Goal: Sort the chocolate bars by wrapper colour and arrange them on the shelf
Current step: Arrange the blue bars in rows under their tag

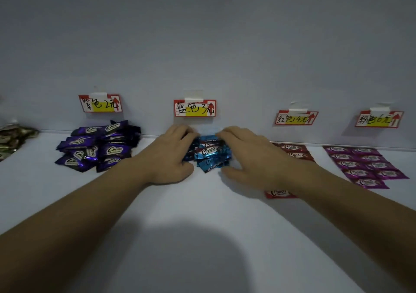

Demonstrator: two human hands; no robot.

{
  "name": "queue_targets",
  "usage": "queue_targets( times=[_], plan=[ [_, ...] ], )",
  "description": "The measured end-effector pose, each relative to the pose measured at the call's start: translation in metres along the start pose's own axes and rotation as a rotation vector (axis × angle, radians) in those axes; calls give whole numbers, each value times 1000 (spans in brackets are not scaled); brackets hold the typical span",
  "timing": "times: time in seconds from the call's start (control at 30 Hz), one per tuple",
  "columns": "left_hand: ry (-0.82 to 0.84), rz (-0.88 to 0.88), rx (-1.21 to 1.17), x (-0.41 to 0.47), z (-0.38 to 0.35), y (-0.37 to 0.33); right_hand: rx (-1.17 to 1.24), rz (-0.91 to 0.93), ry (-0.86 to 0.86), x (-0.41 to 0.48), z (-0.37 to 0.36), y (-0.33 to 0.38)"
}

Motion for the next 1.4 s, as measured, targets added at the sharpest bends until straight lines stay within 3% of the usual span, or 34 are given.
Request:
queue_targets(
  times=[0.23,0.43,0.77,0.83,1.0,1.4],
  plan=[
    [-10,117,-68,-13,-10,1,-201,-166,312,69,-21,10],
    [4,116,-52,-38,-8,5,-109,-292,375,68,-27,19],
    [4,73,32,-45,3,-2,-120,-267,149,56,-26,47],
    [14,48,-59,-49,8,3,-22,-291,148,52,-26,45],
    [256,-8,-319,-61,25,30,176,-309,84,32,-21,51],
    [99,-40,-288,-82,35,19,705,-469,-425,28,-21,52]
  ],
)
Point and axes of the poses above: each hand's wrist, its own x-axis towards the middle knuckle, its own z-axis out of the back of the hand, y = z × x, the point moved 4 cm from there along x, towards the middle knuckle, and after that the axes turned 6 degrees about z, right-handed, at the moved point
